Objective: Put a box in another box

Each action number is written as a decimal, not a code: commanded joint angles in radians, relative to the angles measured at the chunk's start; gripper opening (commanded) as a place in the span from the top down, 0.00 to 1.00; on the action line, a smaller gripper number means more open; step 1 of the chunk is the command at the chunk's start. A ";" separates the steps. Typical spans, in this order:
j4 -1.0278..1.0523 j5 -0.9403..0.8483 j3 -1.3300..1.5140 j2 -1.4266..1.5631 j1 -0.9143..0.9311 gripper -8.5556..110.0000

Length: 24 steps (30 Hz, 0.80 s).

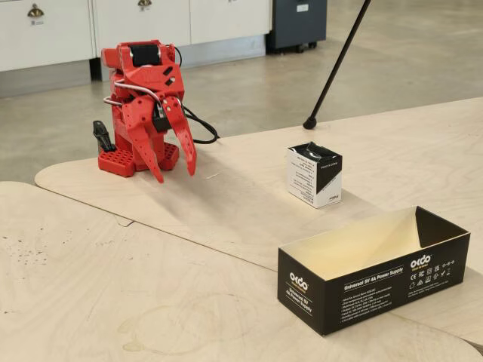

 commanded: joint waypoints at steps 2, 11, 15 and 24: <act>0.054 0.201 -0.571 -0.437 -0.038 0.70; 0.482 0.373 -1.405 -1.121 -0.288 0.64; 0.655 0.387 -1.588 -1.267 -0.446 0.60; 0.787 0.333 -1.657 -1.436 -0.684 0.57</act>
